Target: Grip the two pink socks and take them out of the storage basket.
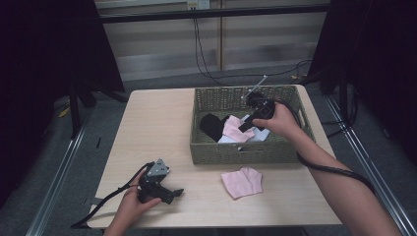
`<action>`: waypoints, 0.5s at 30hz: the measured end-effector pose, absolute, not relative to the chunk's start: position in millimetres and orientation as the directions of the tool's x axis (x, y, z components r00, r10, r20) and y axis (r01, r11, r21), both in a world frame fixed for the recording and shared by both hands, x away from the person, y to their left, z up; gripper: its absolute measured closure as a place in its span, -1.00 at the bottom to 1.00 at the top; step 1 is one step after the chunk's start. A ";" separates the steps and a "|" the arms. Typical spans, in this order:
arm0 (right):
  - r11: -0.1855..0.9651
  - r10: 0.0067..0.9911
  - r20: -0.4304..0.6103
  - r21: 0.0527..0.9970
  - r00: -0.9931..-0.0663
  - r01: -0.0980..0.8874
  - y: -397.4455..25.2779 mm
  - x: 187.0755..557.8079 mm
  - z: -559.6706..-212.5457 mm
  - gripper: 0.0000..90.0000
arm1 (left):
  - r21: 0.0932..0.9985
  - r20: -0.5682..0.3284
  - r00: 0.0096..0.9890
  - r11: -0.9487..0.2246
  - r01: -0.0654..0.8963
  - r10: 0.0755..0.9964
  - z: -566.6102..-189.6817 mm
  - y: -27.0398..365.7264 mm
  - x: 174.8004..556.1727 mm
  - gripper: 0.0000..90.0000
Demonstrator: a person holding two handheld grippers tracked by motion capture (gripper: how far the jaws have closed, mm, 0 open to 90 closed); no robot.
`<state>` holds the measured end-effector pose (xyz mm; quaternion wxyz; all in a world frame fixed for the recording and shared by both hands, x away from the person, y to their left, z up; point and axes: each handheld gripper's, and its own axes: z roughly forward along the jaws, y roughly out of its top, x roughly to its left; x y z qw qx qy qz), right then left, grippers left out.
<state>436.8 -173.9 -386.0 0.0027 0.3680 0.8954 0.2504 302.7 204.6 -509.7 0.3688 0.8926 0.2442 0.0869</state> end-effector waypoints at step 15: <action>0.569 0.725 0.154 0.414 -0.671 0.710 -161.2 470.0 -426.5 0.23 | 0.701 -0.032 0.865 -0.606 0.377 0.501 -509.9 204.4 302.3 -1.00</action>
